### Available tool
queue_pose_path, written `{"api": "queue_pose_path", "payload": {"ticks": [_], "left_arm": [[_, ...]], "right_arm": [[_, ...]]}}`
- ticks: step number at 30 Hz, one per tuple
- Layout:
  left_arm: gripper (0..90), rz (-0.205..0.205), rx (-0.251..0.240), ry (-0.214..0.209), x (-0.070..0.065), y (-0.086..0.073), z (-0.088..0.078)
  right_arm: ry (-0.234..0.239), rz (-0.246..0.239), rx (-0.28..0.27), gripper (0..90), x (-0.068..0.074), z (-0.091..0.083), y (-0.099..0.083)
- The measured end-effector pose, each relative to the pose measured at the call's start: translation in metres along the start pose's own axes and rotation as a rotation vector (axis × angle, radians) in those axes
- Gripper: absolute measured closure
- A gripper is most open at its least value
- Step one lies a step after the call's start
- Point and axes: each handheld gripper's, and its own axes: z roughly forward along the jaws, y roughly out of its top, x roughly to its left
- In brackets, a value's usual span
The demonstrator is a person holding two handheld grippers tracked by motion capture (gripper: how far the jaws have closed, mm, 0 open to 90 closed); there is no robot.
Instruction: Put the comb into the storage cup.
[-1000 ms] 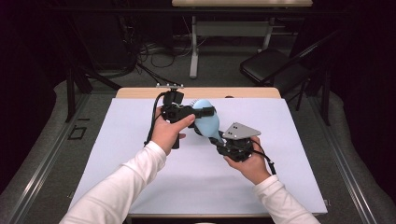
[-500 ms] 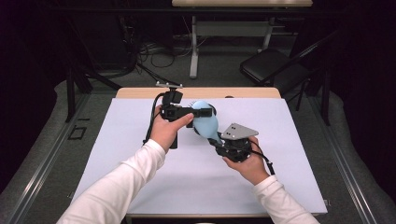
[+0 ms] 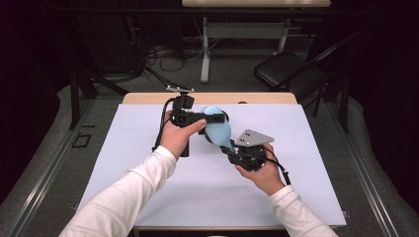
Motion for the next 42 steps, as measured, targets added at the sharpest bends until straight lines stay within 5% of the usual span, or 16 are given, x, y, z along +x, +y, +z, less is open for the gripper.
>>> {"api": "queue_pose_path", "payload": {"ticks": [17, 30, 42], "left_arm": [[49.6, -0.022, 0.011, 0.015, 0.002, 0.003, 0.003], [49.6, -0.024, -0.008, 0.049, 0.008, 0.007, 0.000], [49.5, -0.010, -0.030, 0.078, 0.012, 0.012, -0.006]], "right_arm": [[0.025, 0.035, -0.003, 61.9, -0.005, -0.001, 0.001], [0.055, 0.087, 0.010, 41.5, -0.010, 0.001, 0.002], [0.068, 0.106, 0.044, 31.7, -0.013, -0.001, 0.007]]}}
